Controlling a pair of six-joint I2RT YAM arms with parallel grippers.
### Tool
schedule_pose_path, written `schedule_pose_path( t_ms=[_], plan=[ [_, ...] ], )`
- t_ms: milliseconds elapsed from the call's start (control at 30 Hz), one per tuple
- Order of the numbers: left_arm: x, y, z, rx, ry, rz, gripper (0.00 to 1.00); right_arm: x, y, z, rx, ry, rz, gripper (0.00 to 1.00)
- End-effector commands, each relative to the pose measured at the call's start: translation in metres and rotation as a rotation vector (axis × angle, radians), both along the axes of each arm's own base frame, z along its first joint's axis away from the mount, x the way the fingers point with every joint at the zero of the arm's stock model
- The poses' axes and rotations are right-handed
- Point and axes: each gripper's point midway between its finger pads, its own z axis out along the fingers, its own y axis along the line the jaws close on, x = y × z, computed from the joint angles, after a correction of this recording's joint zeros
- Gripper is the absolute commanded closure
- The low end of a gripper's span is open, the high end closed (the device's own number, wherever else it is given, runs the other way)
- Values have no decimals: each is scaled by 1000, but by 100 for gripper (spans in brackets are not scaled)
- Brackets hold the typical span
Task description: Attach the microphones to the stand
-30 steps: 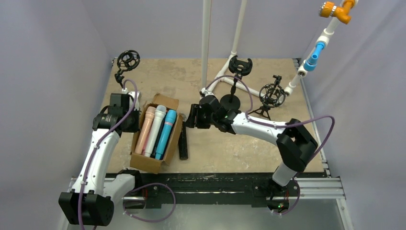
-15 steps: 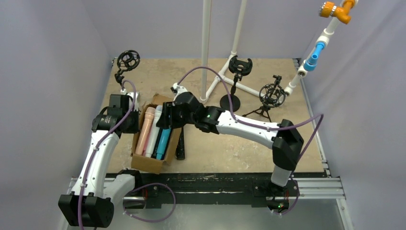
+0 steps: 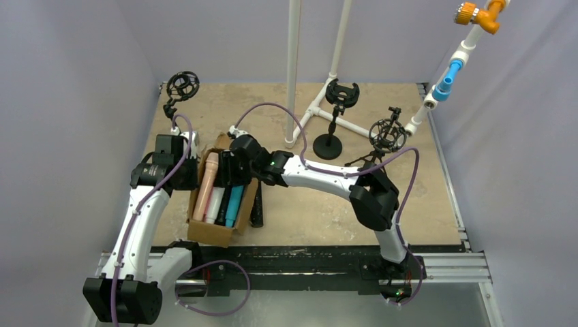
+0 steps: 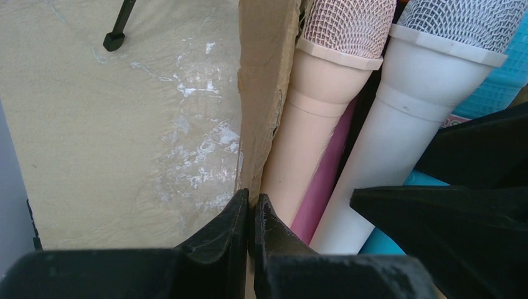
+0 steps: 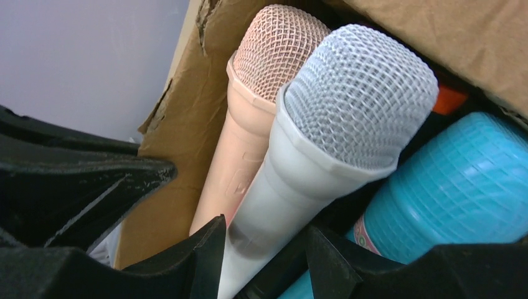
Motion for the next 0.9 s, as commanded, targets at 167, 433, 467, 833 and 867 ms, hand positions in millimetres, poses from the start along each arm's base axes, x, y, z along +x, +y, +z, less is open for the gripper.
schedule_pose_path(
  t_ms=[167, 433, 467, 833, 867],
  plan=[
    [6, -14, 25, -83, -80, -10, 100, 4, 31, 16, 94, 22, 15, 51],
    [5, -18, 25, -97, -81, -34, 100, 10, 52, 13, 163, 57, -3, 53],
    [5, -17, 25, -94, -82, -36, 100, 12, 51, 13, 166, 53, -13, 54],
    [8, -7, 22, -40, -86, -23, 100, 12, 22, 79, 332, -15, -79, 96],
    [8, -5, 22, -28, -86, -18, 100, 12, 18, 85, 342, -18, -79, 99]
  ],
)
